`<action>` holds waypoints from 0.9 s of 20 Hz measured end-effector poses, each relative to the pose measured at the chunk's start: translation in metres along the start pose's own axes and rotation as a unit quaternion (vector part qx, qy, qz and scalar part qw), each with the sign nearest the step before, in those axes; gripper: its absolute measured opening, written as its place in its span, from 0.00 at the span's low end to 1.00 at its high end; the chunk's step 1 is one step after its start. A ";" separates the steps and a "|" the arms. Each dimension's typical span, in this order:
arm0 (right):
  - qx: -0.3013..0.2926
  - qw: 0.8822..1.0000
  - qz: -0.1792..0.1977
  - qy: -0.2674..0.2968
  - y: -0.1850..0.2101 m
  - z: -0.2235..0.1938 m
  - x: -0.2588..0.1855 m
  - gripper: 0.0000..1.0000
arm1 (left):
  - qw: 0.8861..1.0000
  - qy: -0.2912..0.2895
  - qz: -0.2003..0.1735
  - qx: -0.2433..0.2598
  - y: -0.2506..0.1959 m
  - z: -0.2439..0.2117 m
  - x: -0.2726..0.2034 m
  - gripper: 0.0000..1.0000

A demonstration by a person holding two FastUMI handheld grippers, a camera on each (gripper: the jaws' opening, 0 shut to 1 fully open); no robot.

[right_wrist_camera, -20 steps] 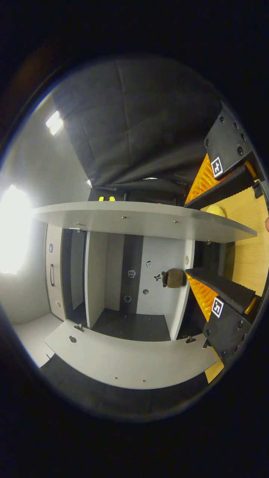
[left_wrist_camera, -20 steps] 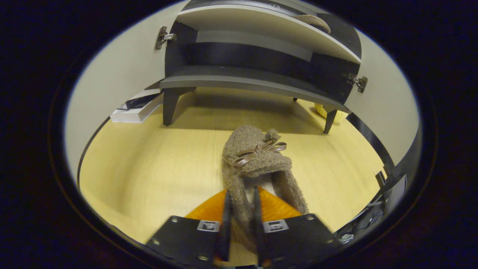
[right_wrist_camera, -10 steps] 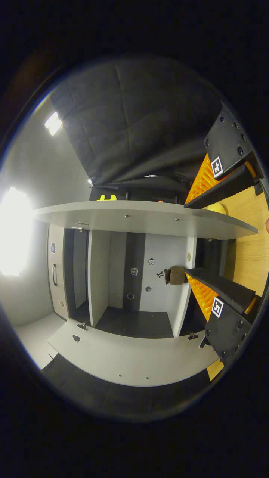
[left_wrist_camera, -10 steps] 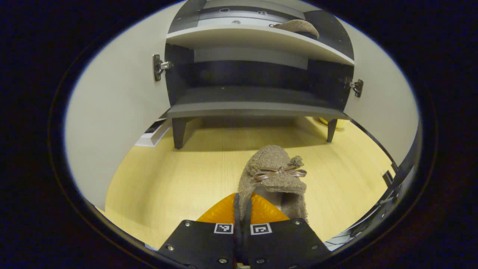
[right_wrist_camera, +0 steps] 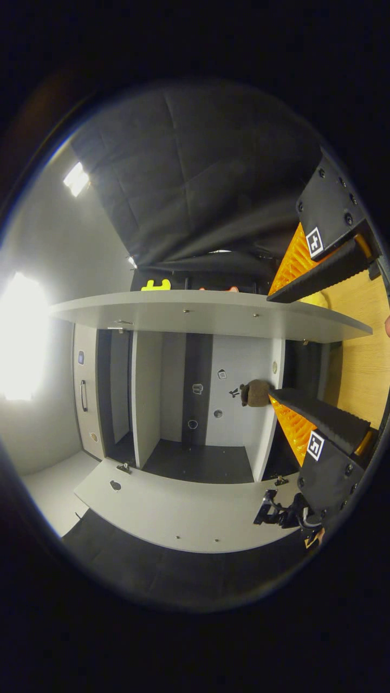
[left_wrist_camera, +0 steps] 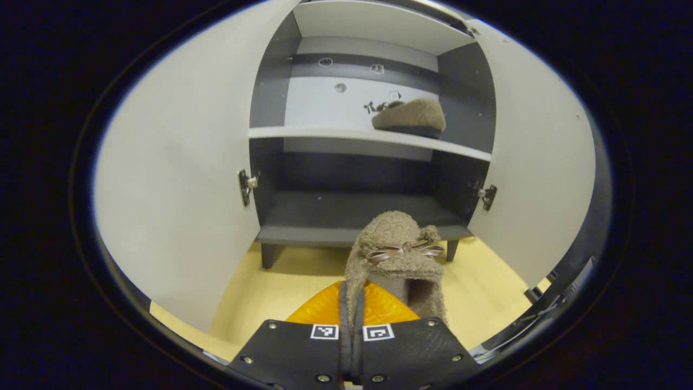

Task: Grab one shoe with the right hand and put it into the shoe cabinet, grab the other shoe with the left hand and put it into the shoe cabinet; then close the right door with the right hand and the left door with the left hand.

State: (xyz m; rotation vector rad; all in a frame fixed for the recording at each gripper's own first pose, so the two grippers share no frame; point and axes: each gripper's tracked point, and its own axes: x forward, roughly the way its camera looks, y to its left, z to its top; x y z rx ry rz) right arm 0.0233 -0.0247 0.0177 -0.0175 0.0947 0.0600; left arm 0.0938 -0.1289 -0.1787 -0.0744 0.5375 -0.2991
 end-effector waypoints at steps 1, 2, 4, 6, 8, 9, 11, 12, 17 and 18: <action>0.000 1.000 0.001 0.000 -0.001 -0.001 -0.001 0.97 | 1.000 -0.013 0.002 -0.004 0.000 0.016 -0.004 0.01; 0.001 1.000 0.002 0.000 -0.001 -0.001 -0.002 1.00 | 1.000 -0.024 0.002 -0.009 -0.001 0.028 -0.011 0.01; 0.002 1.000 0.003 -0.001 -0.003 0.000 -0.003 1.00 | 0.999 -0.049 -0.001 -0.020 -0.003 0.055 -0.018 0.01; 0.004 1.000 0.003 -0.004 -0.005 0.002 -0.005 0.99 | 0.997 -0.071 0.002 -0.022 -0.004 0.086 -0.024 0.01; 0.006 1.000 0.000 -0.006 -0.009 0.003 -0.008 0.96 | 0.996 -0.090 0.007 -0.023 -0.003 0.110 -0.025 0.01; 0.007 1.000 -0.001 -0.007 -0.010 0.004 -0.009 0.96 | 0.995 -0.099 0.008 -0.025 -0.002 0.120 -0.028 0.00; 0.008 1.000 -0.006 -0.009 -0.016 0.004 -0.012 0.96 | 0.993 -0.110 0.012 -0.032 0.001 0.141 -0.022 0.01; 0.008 1.000 -0.009 -0.010 -0.019 0.004 -0.013 0.96 | 0.993 -0.114 0.016 -0.034 0.004 0.150 -0.017 0.00; 0.012 1.000 -0.021 -0.005 -0.032 0.000 -0.014 1.00 | 0.989 -0.145 0.024 -0.035 0.008 0.194 0.001 0.01; 0.012 1.000 -0.023 -0.004 -0.034 -0.001 -0.014 1.00 | 0.988 -0.150 0.027 -0.036 0.008 0.204 0.006 0.01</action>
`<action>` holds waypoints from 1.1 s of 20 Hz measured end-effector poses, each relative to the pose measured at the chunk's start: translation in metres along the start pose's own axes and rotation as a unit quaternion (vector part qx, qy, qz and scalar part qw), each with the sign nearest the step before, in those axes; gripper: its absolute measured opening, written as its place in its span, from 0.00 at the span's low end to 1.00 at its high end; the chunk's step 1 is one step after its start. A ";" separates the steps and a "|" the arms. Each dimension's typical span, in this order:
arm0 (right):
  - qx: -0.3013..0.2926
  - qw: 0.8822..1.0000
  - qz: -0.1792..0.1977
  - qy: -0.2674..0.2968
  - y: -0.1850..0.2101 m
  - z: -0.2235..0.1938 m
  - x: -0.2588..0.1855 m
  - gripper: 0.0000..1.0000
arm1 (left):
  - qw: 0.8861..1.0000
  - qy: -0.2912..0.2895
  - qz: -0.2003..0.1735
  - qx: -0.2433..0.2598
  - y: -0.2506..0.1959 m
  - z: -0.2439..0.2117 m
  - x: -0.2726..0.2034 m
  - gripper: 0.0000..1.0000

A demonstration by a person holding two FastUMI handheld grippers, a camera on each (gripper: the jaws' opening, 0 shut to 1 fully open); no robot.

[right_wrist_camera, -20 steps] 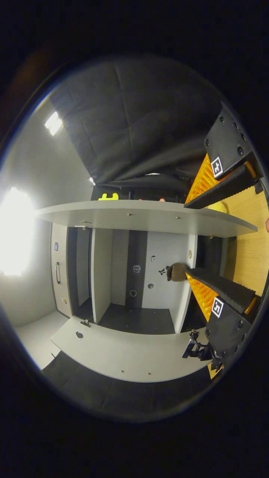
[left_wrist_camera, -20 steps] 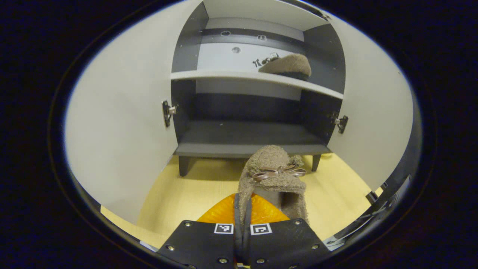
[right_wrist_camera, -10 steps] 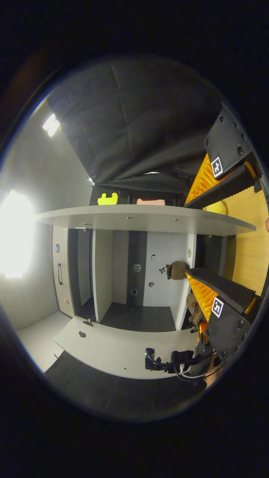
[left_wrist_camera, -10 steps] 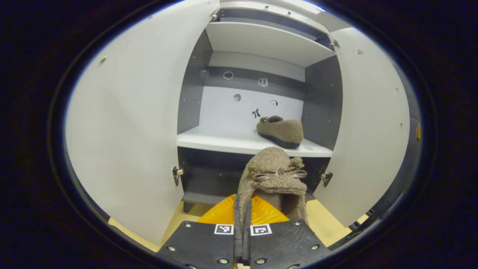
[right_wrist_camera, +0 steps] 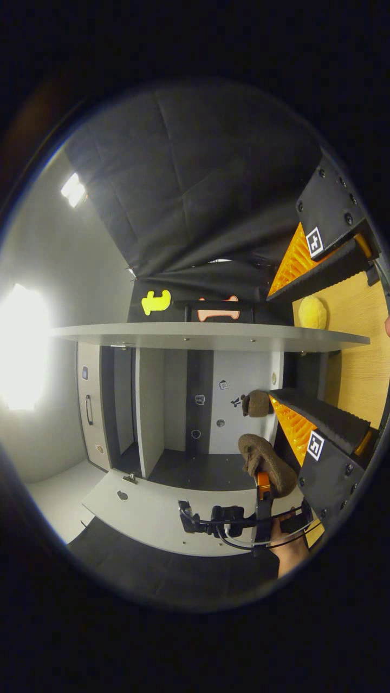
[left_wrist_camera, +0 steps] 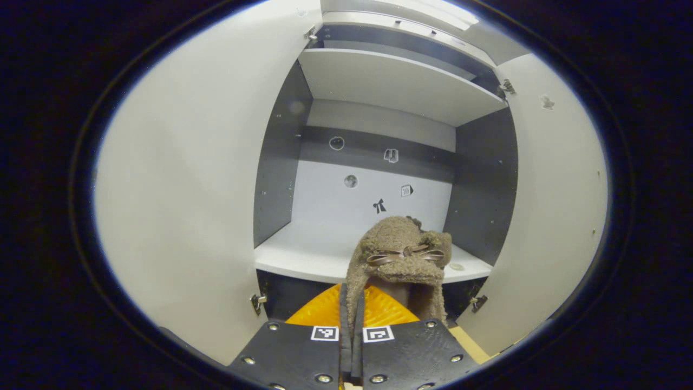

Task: Grab one shoe with the right hand and put it into the shoe cabinet, grab the other shoe with the left hand and put it into the shoe cabinet; then close the right door with the right hand and the left door with the left hand.

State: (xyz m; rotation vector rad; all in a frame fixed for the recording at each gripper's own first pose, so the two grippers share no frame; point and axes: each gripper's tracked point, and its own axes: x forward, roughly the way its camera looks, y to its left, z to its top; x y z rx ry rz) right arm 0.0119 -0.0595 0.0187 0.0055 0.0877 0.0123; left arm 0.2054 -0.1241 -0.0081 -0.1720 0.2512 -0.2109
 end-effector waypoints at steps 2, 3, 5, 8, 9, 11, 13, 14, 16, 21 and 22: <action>-0.001 1.000 -0.004 0.002 -0.005 -0.002 -0.002 1.00 | 1.000 -0.009 0.003 0.000 -0.001 0.014 0.016 0.01; -0.002 1.000 -0.007 0.002 -0.011 -0.003 0.003 1.00 | 1.000 -0.013 0.004 0.001 -0.001 0.020 0.024 0.01; -0.003 1.000 -0.013 0.003 -0.016 -0.004 0.003 0.96 | 1.000 -0.019 0.009 0.001 0.001 0.030 0.040 0.01; 0.000 1.000 -0.024 0.010 -0.024 -0.010 0.004 1.00 | 1.000 -0.022 0.012 -0.006 0.001 0.043 0.067 0.01; 0.001 1.000 -0.028 0.013 -0.027 -0.012 0.004 1.00 | 1.000 -0.024 0.015 -0.007 0.003 0.045 0.076 0.01; 0.004 0.999 -0.035 0.019 -0.033 -0.016 0.005 1.00 | 0.999 -0.023 0.023 -0.004 0.006 0.051 0.096 0.01; 0.006 0.999 -0.040 0.024 -0.037 -0.020 0.006 0.96 | 0.999 -0.012 0.031 0.000 0.010 0.052 0.116 0.01; 0.006 0.999 -0.043 0.025 -0.039 -0.021 0.006 0.96 | 0.999 -0.006 0.035 0.000 0.012 0.052 0.126 0.01; 0.006 0.999 -0.046 0.029 -0.042 -0.024 0.007 1.00 | 0.999 0.013 0.046 0.001 0.014 0.043 0.147 0.01; 0.008 0.998 -0.047 0.034 -0.044 -0.029 0.010 1.00 | 0.994 0.073 0.078 0.023 0.024 0.016 0.182 0.01; 0.009 0.998 -0.047 0.034 -0.045 -0.028 0.011 1.00 | 0.992 0.084 0.085 0.027 0.029 0.013 0.181 0.01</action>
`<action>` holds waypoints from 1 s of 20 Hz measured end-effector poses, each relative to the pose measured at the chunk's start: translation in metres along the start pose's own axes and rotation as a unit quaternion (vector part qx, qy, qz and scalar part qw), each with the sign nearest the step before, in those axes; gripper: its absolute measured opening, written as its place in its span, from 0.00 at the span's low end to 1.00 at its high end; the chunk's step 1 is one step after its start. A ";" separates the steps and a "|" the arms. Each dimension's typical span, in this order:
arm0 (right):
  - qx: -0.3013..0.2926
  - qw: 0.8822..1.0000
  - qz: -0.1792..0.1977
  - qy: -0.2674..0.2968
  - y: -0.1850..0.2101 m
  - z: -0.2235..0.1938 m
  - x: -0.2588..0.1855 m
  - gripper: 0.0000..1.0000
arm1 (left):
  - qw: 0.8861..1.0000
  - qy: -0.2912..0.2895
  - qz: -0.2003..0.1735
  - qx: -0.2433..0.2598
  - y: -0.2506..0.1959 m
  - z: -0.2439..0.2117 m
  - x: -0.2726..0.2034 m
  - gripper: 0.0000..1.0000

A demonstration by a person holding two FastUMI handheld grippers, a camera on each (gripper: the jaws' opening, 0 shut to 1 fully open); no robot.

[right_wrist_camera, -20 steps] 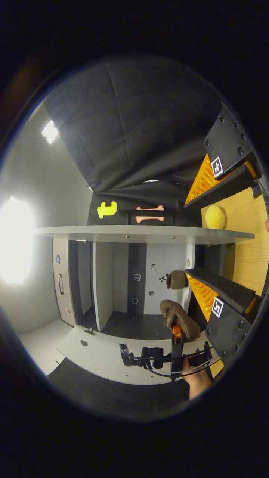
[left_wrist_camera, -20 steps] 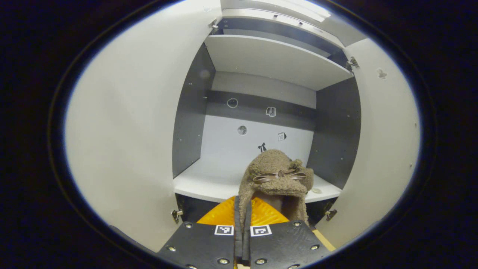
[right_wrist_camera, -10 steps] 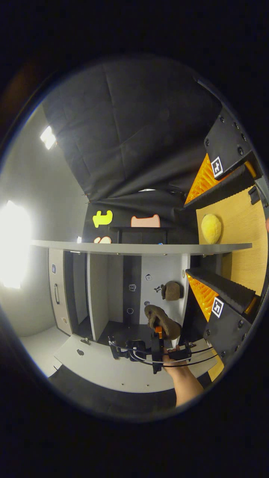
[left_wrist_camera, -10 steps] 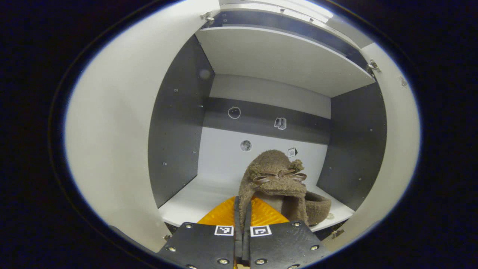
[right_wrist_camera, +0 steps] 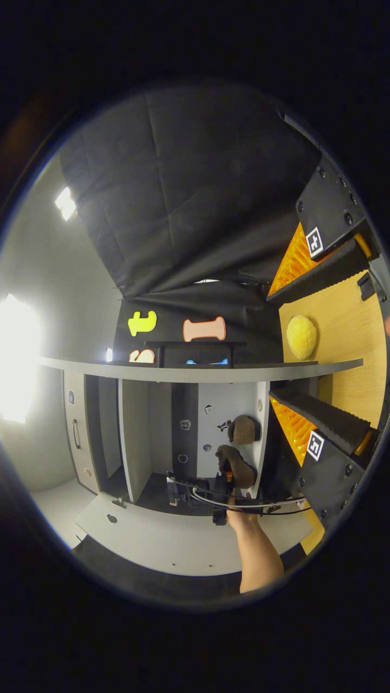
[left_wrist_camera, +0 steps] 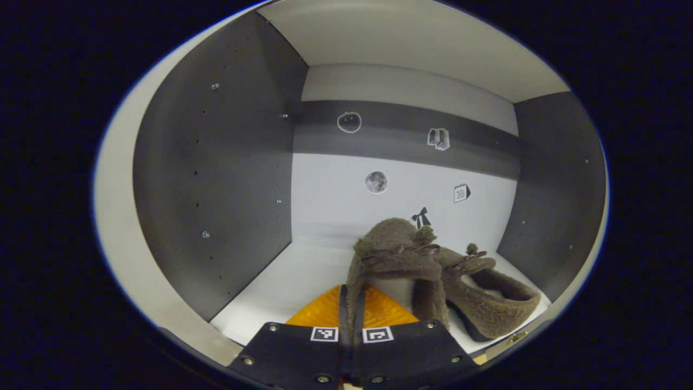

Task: Grab one shoe with the right hand and put it into the shoe cabinet, grab the other shoe with the left hand and put it into the shoe cabinet; then close the right door with the right hand and the left door with the left hand.

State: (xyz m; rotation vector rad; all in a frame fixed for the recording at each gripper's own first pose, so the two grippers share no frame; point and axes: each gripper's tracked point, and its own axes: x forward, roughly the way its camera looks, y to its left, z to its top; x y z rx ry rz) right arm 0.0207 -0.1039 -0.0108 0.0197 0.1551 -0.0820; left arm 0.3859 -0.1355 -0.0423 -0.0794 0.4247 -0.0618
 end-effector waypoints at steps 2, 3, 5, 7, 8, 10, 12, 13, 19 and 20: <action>0.004 1.000 0.002 -0.002 0.000 0.001 0.001 1.00 | 1.000 0.005 0.008 0.007 0.004 0.004 0.001 0.10; 0.007 1.000 0.003 -0.003 0.000 0.001 0.002 1.00 | 1.000 0.002 0.018 0.015 0.010 0.008 0.001 0.10; 0.011 1.000 0.006 -0.006 0.000 0.004 0.002 1.00 | 0.999 0.009 0.016 0.026 0.010 0.009 -0.009 0.30; 0.014 1.000 0.010 -0.010 0.001 0.005 0.002 1.00 | 0.999 0.010 0.015 0.035 0.012 0.011 -0.016 0.56; 0.016 1.000 0.013 -0.012 0.001 0.008 0.001 1.00 | 0.999 0.005 0.008 0.036 0.009 0.014 -0.022 0.72; 0.018 1.000 0.018 -0.017 0.004 0.011 -0.001 1.00 | 0.999 -0.007 0.003 0.039 0.009 0.018 -0.039 0.95; 0.020 0.999 0.025 -0.022 0.006 0.015 -0.004 1.00 | 0.999 -0.029 -0.007 0.040 0.006 0.027 -0.062 0.97; 0.019 0.999 0.028 -0.024 0.008 0.016 -0.005 1.00 | 0.998 -0.040 -0.013 0.042 0.003 0.031 -0.075 0.90; 0.024 0.998 0.048 -0.031 0.022 0.023 -0.014 1.00 | 0.994 -0.091 -0.042 0.032 -0.001 0.043 -0.159 0.97; 0.023 0.998 0.051 -0.032 0.025 0.024 -0.015 1.00 | 0.993 -0.100 -0.045 0.033 -0.001 0.046 -0.173 0.97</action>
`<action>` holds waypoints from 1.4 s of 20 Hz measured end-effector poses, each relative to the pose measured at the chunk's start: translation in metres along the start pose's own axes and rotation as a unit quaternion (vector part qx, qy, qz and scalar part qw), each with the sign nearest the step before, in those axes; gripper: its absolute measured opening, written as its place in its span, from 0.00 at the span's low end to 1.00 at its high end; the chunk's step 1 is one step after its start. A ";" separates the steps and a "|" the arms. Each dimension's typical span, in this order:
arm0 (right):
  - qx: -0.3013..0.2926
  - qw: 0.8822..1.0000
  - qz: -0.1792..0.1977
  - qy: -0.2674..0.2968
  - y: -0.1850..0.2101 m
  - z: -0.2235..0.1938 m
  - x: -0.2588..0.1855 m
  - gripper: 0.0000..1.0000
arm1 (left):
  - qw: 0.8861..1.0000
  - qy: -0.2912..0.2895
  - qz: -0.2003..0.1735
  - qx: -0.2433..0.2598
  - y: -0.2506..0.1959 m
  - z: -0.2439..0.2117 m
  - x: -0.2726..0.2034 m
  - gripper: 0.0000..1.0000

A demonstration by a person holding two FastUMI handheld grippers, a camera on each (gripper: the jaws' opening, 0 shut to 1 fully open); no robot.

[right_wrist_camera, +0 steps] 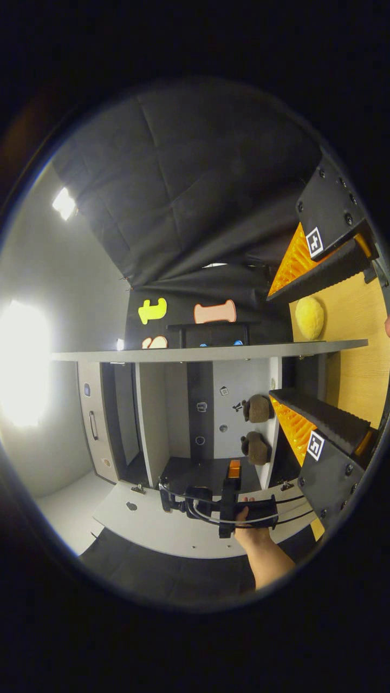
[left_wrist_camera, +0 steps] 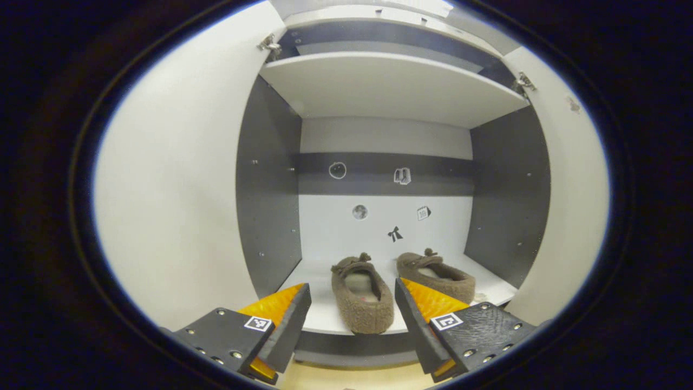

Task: Grab one shoe with the right hand and put it into the shoe cabinet, grab the other shoe with the left hand and put it into the shoe cabinet; then close the right door with the right hand and the left door with the left hand.

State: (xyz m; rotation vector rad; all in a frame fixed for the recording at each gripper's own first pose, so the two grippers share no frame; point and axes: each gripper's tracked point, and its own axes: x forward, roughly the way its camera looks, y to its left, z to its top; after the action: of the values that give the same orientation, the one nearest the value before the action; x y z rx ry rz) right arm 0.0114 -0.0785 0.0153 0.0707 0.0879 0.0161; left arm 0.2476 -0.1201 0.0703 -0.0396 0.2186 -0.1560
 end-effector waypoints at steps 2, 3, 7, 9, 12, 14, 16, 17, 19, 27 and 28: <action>0.000 1.000 0.005 -0.002 0.006 0.002 -0.002 0.96 | 1.000 -0.017 -0.005 0.002 0.002 0.008 -0.026 0.90; 0.000 1.000 0.008 -0.003 0.009 0.004 -0.002 1.00 | 1.000 -0.021 -0.006 0.003 0.002 0.011 -0.038 0.90; 0.002 1.000 0.021 -0.009 0.024 0.010 -0.002 0.99 | 0.999 -0.043 -0.005 0.004 0.009 0.018 -0.090 0.89; 0.003 1.000 0.030 -0.010 0.033 0.012 0.000 0.96 | 0.999 -0.044 -0.008 0.005 0.011 0.016 -0.107 0.97; 0.007 0.999 0.045 -0.012 0.047 0.014 0.002 0.99 | 0.999 -0.046 -0.013 0.006 0.014 0.012 -0.127 0.82; 0.009 0.998 0.054 -0.012 0.057 0.014 -0.004 0.96 | 0.999 -0.053 -0.010 0.007 0.018 0.010 -0.145 0.96; 0.012 0.998 0.063 -0.009 0.064 0.012 -0.003 0.99 | 0.998 -0.059 -0.002 0.005 0.026 0.009 -0.167 0.96; 0.014 0.998 0.067 -0.008 0.068 0.011 -0.001 0.96 | 0.998 -0.059 0.001 0.002 0.031 0.005 -0.180 0.89; 0.017 0.997 0.074 -0.008 0.074 0.011 0.000 0.97 | 0.998 -0.054 0.007 0.000 0.039 -0.003 -0.195 0.89; 0.023 0.996 0.085 -0.001 0.077 0.009 0.000 0.96 | 0.998 -0.050 0.029 -0.002 0.065 -0.028 -0.240 0.90; 0.025 0.997 0.079 0.002 0.071 0.008 0.000 0.96 | 0.998 -0.049 0.032 -0.001 0.069 -0.029 -0.242 0.90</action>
State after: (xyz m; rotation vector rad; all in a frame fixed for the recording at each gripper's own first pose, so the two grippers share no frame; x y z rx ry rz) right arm 0.0114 -0.0085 0.0286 0.1269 0.0861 0.1716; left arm 0.0178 -0.0146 0.0897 -0.0428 0.1220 -0.0895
